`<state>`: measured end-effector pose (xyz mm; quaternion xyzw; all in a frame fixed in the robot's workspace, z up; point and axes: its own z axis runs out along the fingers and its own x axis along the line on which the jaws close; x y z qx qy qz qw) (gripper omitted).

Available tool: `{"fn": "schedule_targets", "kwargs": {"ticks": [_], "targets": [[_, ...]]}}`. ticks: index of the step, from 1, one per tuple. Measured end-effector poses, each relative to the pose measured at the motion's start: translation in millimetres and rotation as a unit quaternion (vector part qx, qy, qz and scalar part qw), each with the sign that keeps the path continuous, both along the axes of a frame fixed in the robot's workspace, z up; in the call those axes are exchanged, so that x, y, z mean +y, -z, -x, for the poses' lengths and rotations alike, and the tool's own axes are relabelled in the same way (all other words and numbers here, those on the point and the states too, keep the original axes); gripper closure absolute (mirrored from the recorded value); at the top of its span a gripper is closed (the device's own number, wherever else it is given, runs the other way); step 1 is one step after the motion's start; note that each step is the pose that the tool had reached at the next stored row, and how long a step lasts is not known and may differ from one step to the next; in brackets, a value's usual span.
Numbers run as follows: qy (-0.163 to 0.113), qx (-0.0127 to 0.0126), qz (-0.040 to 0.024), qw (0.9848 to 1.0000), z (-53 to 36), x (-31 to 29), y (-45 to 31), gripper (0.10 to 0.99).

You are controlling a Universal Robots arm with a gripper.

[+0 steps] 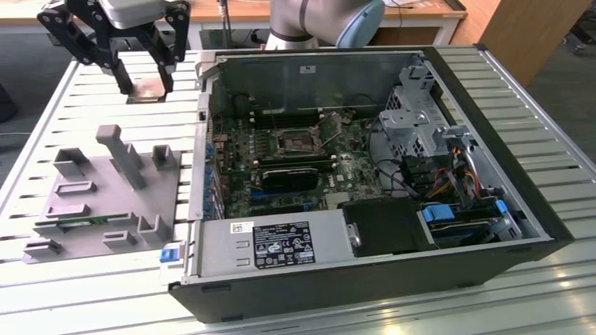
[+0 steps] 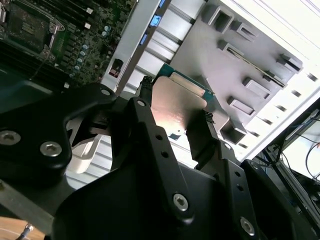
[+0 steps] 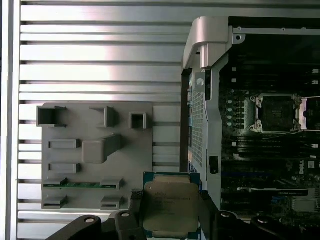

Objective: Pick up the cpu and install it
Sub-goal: 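Pick up the cpu and move it towards the insertion slot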

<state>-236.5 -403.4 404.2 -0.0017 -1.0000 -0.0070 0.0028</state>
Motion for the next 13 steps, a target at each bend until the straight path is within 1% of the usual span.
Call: {"fn": "schedule_targets", "kwargs": {"ticks": [8, 13], "targets": [[0.0, 0.0, 0.0, 1.0, -7.3, 0.0, 0.0, 0.561], [0.0, 0.0, 0.0, 1.0, -10.2, 0.0, 0.0, 0.561]]}}
